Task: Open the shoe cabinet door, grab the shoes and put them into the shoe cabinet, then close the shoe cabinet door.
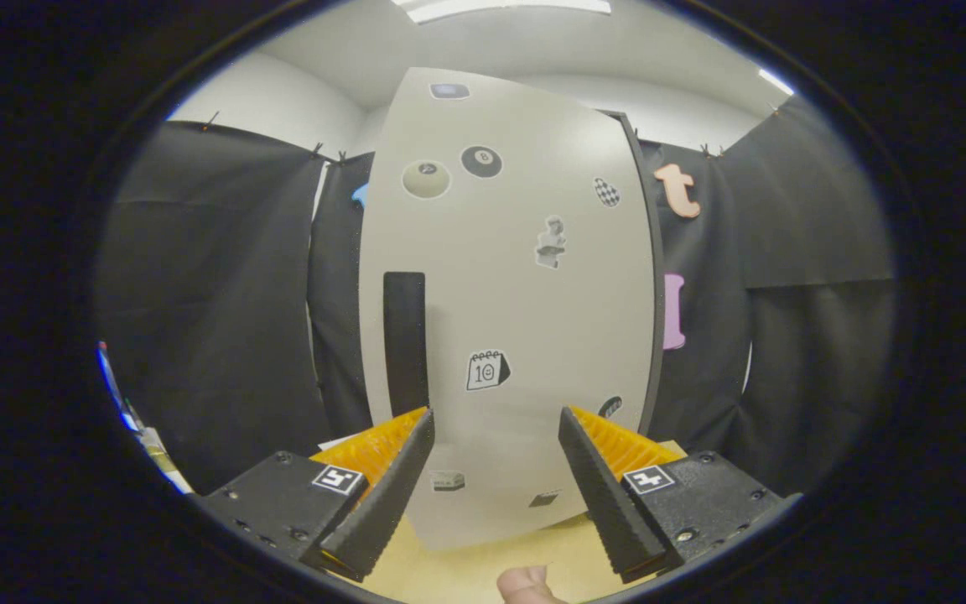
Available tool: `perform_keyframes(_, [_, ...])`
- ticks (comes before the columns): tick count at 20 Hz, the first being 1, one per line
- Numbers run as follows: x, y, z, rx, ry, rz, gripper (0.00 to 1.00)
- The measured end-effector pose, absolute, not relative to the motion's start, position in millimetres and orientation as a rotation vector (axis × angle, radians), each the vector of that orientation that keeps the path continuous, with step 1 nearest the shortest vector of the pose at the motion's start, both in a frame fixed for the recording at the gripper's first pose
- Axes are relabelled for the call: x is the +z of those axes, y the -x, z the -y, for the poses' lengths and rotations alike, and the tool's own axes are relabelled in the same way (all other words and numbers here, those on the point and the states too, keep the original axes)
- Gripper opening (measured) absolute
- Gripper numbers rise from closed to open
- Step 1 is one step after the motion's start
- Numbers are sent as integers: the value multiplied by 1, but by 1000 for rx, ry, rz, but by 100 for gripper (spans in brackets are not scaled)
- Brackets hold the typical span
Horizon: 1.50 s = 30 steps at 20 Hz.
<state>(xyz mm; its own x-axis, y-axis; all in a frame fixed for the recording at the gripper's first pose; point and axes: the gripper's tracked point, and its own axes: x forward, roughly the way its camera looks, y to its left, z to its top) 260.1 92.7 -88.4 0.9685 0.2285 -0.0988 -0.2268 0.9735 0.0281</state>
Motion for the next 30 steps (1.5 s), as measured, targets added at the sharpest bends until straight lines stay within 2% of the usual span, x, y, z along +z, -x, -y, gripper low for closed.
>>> perform_keyframes(19, [-126,-141,-35,244,-75,-58,98])
perform_keyframes(30, [-142,-95,-16,234,-11,-27,98])
